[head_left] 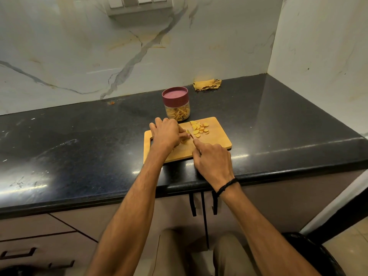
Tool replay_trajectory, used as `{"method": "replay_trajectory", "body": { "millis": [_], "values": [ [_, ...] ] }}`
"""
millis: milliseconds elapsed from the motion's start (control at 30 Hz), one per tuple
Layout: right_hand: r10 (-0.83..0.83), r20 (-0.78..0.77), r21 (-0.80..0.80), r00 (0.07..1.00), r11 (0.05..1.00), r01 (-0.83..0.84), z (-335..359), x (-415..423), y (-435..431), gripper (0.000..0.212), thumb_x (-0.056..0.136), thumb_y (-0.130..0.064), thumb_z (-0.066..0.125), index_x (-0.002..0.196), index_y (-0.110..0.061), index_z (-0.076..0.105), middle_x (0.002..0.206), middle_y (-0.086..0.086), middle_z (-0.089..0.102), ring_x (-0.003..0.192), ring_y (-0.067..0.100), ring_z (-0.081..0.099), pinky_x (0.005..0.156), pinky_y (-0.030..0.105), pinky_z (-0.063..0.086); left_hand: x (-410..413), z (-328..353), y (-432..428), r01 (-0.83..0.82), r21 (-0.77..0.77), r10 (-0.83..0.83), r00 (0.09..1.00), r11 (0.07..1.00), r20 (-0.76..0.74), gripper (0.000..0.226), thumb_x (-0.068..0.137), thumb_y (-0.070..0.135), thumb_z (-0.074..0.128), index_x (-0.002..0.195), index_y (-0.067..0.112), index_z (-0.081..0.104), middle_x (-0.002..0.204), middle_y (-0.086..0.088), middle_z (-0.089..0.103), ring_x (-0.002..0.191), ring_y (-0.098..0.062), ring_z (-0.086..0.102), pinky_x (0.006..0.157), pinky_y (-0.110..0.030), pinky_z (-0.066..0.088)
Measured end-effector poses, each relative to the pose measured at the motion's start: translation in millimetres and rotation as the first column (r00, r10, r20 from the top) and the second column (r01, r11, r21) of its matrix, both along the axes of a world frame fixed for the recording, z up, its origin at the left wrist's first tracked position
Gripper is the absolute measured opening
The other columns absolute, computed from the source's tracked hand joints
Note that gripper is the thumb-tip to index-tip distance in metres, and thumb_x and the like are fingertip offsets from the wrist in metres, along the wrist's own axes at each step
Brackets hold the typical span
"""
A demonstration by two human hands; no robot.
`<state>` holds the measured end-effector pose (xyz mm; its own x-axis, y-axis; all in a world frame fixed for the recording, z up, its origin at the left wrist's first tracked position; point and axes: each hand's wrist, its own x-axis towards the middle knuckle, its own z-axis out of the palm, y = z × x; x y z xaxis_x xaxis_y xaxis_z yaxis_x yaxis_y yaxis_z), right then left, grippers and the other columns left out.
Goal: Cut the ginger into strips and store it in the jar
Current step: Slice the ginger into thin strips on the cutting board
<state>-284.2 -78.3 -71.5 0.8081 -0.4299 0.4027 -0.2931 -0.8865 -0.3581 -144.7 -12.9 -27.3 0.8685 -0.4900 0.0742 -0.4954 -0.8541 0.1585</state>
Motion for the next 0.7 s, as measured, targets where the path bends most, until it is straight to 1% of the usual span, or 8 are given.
{"method": "replay_trajectory", "body": {
  "millis": [67,133,167,267,467,567,700],
  "values": [
    [-0.001,0.050,-0.005,0.999,1.000,0.001,-4,-8,0,0.033,0.098,-0.029,0.048,0.126,-0.022,0.062,0.065,0.000,0.059,0.052,0.012,0.042,0.044,0.019,0.020,1,0,2,-0.002,-0.017,0.002,1.000,1.000,-0.021,0.041,0.088,0.055,0.066,0.118,0.028,0.074,0.122,-0.004,0.060,0.116,-0.026,0.040,0.092,-0.040,0.029],
    [-0.007,0.085,-0.015,0.996,1.000,0.009,-7,-16,1,0.028,0.094,-0.026,0.056,0.119,-0.019,0.068,0.057,-0.004,0.050,0.047,0.009,0.036,0.044,0.014,0.013,2,-1,2,-0.003,-0.034,0.002,1.000,0.999,-0.028,0.041,0.087,0.056,0.067,0.118,0.029,0.074,0.123,-0.004,0.061,0.117,-0.027,0.040,0.094,-0.041,0.030],
    [-0.007,0.095,-0.014,0.995,1.000,0.009,-8,-18,2,0.027,0.091,-0.024,0.059,0.115,-0.018,0.070,0.054,-0.005,0.049,0.045,0.008,0.034,0.044,0.012,0.011,1,-2,3,-0.005,-0.039,0.005,1.000,0.999,-0.023,0.041,0.087,0.056,0.067,0.118,0.030,0.074,0.124,-0.004,0.060,0.117,-0.027,0.040,0.095,-0.041,0.030],
    [-0.006,0.133,0.015,0.991,1.000,0.004,-10,-21,2,0.026,0.087,-0.022,0.065,0.111,-0.018,0.073,0.052,-0.003,0.056,0.042,0.007,0.034,0.045,0.009,0.012,1,-3,7,-0.006,-0.044,0.005,1.000,0.999,-0.005,0.041,0.086,0.056,0.067,0.120,0.033,0.072,0.129,-0.005,0.058,0.120,-0.028,0.040,0.100,-0.044,0.031],
    [-0.030,0.202,0.111,0.979,0.994,0.008,-9,-20,2,0.030,0.089,-0.023,0.065,0.119,-0.019,0.070,0.055,-0.007,0.057,0.043,0.002,0.033,0.046,0.007,0.015,4,-6,15,0.000,-0.086,-0.003,0.999,0.996,-0.032,0.041,0.084,0.057,0.070,0.120,0.038,0.071,0.129,-0.005,0.057,0.117,-0.026,0.041,0.097,-0.043,0.032],
    [-0.021,0.195,0.137,0.981,0.991,-0.006,-7,-17,2,0.034,0.093,-0.025,0.059,0.127,-0.021,0.064,0.057,-0.011,0.049,0.043,0.002,0.035,0.046,0.008,0.020,4,-7,17,0.008,-0.094,-0.012,0.999,0.996,-0.040,0.041,0.082,0.057,0.071,0.119,0.039,0.071,0.129,-0.004,0.058,0.116,-0.026,0.040,0.092,-0.041,0.031],
    [-0.014,0.151,0.159,0.988,0.987,-0.011,-2,-12,5,0.039,0.097,-0.027,0.051,0.135,-0.026,0.057,0.059,-0.010,0.049,0.048,0.006,0.041,0.045,0.010,0.023,4,-7,16,0.004,-0.109,-0.011,0.998,0.994,-0.058,0.041,0.082,0.056,0.072,0.119,0.037,0.072,0.128,-0.003,0.059,0.115,-0.026,0.040,0.088,-0.039,0.028]
  ]
}}
